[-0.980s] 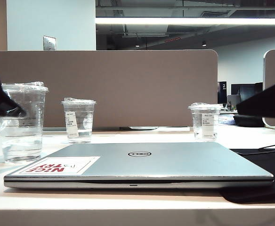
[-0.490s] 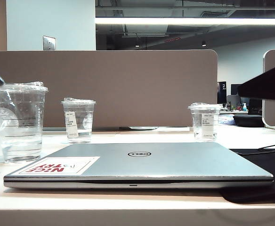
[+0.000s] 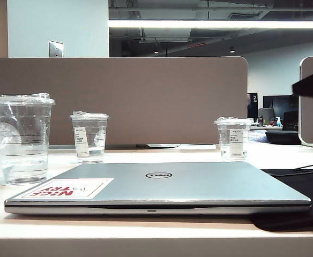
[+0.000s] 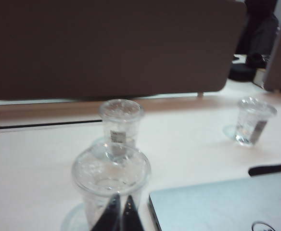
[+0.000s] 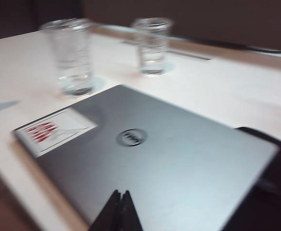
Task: Pick up the coffee cup on the middle and place it on the left side of the laptop.
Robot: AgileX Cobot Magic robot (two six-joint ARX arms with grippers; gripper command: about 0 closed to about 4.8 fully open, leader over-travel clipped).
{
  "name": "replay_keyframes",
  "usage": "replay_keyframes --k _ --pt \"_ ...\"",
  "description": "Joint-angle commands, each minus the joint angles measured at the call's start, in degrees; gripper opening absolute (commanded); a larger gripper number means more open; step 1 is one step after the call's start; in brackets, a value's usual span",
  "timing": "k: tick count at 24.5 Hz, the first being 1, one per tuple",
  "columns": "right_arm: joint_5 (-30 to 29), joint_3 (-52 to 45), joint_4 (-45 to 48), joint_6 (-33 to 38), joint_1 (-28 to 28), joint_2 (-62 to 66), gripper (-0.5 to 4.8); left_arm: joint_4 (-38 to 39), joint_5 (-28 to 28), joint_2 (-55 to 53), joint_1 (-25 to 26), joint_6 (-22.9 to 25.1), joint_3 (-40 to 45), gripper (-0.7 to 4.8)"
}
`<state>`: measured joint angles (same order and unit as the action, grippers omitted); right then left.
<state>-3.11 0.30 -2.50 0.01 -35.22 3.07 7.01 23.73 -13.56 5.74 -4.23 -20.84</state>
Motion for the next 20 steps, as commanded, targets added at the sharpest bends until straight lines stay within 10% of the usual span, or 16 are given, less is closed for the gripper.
replay_keyframes --k 1,7,20 --pt "0.0 -0.2 1.0 0.0 5.1 -2.0 -0.05 1.9 -4.5 4.3 0.0 -1.0 -0.1 -0.05" --pt "0.0 -0.2 1.0 0.0 18.4 -2.6 -0.05 4.0 -15.0 13.5 0.0 -2.9 -0.1 -0.05" --pt "0.0 -0.2 1.0 0.0 33.5 -3.1 -0.05 -11.0 -15.7 13.5 0.0 -6.5 17.6 -0.05"
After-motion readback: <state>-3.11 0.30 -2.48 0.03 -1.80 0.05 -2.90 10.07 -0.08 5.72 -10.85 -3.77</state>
